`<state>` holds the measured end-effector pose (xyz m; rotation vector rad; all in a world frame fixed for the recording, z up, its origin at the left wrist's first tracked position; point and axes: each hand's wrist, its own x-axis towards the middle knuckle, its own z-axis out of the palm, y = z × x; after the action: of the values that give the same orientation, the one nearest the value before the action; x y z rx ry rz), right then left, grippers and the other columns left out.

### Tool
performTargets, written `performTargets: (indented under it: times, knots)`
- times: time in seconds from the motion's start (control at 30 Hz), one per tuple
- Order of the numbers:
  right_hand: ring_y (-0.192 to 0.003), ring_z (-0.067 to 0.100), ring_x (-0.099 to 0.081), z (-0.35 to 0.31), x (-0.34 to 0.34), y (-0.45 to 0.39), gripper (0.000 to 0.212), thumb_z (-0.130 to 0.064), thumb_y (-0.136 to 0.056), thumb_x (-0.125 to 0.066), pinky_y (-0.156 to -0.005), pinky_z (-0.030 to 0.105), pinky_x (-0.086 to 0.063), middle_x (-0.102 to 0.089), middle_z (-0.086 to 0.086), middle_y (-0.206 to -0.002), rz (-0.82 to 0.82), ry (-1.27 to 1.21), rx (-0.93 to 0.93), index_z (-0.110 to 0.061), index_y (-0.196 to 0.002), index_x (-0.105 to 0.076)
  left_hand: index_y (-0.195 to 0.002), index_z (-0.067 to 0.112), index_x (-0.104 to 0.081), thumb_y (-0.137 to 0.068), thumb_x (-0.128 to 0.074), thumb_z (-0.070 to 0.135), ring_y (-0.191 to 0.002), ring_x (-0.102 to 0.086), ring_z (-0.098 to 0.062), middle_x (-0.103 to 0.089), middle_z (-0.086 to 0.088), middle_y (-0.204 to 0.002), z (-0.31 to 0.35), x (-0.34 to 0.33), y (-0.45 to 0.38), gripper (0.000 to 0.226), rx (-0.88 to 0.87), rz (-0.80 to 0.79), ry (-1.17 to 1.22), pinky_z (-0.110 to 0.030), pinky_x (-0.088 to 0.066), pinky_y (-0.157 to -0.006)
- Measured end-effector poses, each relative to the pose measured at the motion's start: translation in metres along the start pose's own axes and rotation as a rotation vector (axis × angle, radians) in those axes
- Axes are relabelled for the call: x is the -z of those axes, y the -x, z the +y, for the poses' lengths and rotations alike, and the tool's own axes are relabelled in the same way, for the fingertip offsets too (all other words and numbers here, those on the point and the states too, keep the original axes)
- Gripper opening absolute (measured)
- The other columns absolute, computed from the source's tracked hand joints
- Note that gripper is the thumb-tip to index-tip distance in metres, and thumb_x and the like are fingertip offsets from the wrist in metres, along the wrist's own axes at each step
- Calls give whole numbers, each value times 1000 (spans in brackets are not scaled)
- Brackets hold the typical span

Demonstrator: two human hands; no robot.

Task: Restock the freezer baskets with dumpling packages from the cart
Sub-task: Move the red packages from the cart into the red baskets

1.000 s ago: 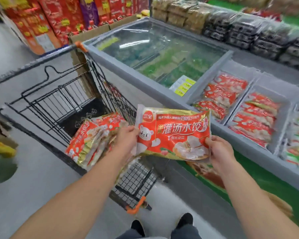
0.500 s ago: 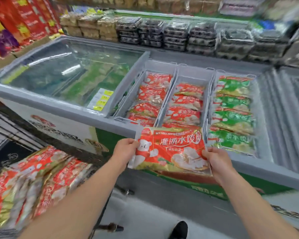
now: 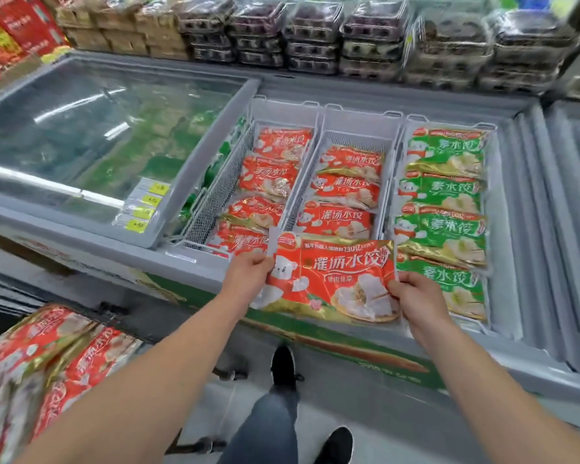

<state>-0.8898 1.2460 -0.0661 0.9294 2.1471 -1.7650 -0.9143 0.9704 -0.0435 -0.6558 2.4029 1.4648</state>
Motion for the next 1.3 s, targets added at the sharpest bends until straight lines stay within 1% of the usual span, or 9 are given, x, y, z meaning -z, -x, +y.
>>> performTargets:
  times: [0.33, 0.47, 0.6, 0.67, 0.83, 0.97, 1.1, 1.2, 1.3]
  knots:
    - [-73, 28, -67, -46, -51, -108, 8, -15, -84, -65, -68, 43, -56, -72, 3, -76, 203, 50, -74, -14, -76, -69, -116, 8, -71, -99, -57, 23, -89, -60, -13, -66, 4, -103, 44, -24, -149, 27, -1, -76, 3, -27, -46, -83]
    - [-75, 26, -65, -47, -74, -136, 9, -15, -88, -65, -72, 40, -54, -71, 3, -80, 255, 121, -126, -16, -79, -67, -100, 1, -71, -99, -55, 22, -95, -65, -33, -71, -14, -98, 37, -34, -195, 26, 38, -162, -115, -38, -51, -85]
    - [-76, 27, -67, -34, -88, -140, 8, -15, -89, -61, -74, 46, -58, -72, 3, -82, 261, 205, -190, -18, -84, -67, -81, 11, -71, -98, -56, 20, -75, -62, -24, -62, 1, -71, 21, -37, -219, 25, 60, -258, -205, -29, -47, -67]
    - [-83, 25, -65, -28, -91, -139, 11, -19, -92, -59, -77, 37, -53, -72, 3, -94, 170, 351, -213, -17, -97, -67, -83, 7, -69, -97, -55, 20, -75, -62, -26, -64, -5, -77, 10, -39, -226, 23, -1, -350, -443, -27, -46, -63]
    - [-95, 17, -61, -14, -104, -137, 26, -29, -86, -70, -86, 33, -51, -65, -2, -106, -122, 623, -138, -18, -106, -59, -150, 16, -40, -97, -55, 26, -129, -52, -28, -51, -9, -146, -9, -55, -229, 56, -125, -557, -744, -35, -42, -105]
    - [-139, 26, -38, 3, -122, -154, 65, -20, -91, -62, -114, 35, -34, -35, 8, -152, -343, 766, -214, -16, -150, -35, -158, 16, -16, -99, -53, 27, -146, -27, -29, -24, -12, -161, -20, -78, -228, 71, -161, -792, -772, -36, -26, -117]
    - [-135, 28, -38, 19, -130, -163, 56, -21, -92, -58, -113, 39, -34, -38, 10, -149, -470, 859, -280, -12, -144, -40, -158, 18, -6, -96, -54, 25, -151, -12, -30, 0, -8, -165, -38, -85, -226, 80, 21, -951, -816, -42, -19, -122]
    - [-145, 28, -25, 26, -129, -164, 49, -9, -93, -47, -119, 36, -22, -36, 8, -154, -541, 969, -289, -8, -143, -45, -158, 17, -10, -95, -54, 26, -152, -8, -29, 0, -7, -165, -44, -86, -226, 77, 41, -943, -797, -44, -19, -122]
    - [-136, 29, -42, 23, -125, -163, 44, -5, -91, -50, -113, 37, -34, -50, 11, -140, -487, 910, -248, -6, -134, -51, -156, 17, -21, -97, -55, 30, -148, -23, -28, -16, -8, -164, -34, -85, -227, 69, 78, -946, -737, -40, -25, -119]
